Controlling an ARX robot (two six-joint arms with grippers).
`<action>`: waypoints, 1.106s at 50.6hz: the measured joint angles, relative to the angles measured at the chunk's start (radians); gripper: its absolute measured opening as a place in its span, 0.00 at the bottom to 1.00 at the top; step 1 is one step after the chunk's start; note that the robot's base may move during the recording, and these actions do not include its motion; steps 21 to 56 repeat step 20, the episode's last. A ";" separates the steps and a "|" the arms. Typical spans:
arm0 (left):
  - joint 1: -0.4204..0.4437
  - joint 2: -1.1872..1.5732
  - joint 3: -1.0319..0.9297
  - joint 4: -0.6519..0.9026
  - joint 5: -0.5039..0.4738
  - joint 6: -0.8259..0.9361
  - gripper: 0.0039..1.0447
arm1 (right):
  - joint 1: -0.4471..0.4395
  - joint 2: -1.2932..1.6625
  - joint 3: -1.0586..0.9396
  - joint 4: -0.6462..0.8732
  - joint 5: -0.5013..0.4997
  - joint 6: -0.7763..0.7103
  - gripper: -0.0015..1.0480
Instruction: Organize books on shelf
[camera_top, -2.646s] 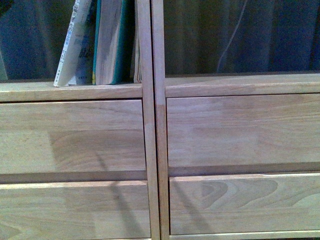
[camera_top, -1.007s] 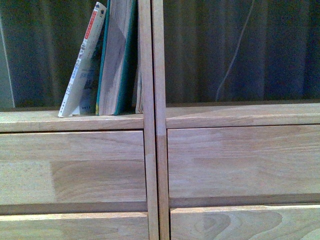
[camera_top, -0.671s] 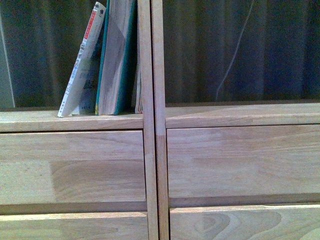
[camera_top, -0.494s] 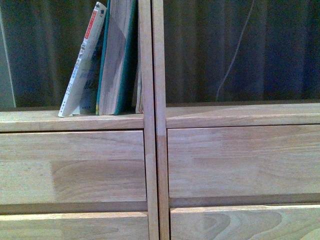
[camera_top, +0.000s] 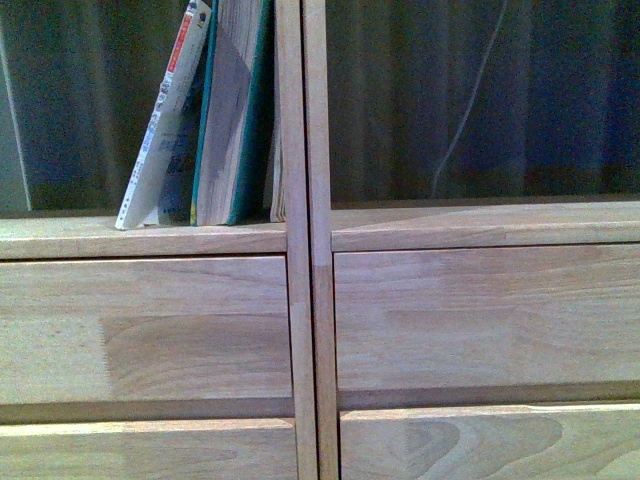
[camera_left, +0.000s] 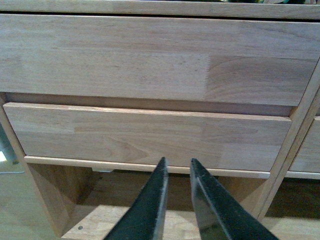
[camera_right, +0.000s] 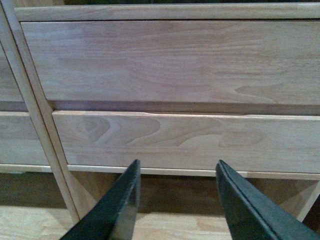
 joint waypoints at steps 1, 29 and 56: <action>0.000 0.000 0.000 0.000 0.000 0.000 0.26 | 0.000 0.000 0.000 0.000 0.000 0.000 0.56; 0.000 0.000 0.000 -0.001 0.000 0.000 0.93 | 0.000 0.000 0.000 0.000 0.000 0.000 0.93; 0.000 0.000 0.000 -0.001 0.000 0.000 0.93 | 0.000 0.000 0.000 0.000 0.000 0.000 0.93</action>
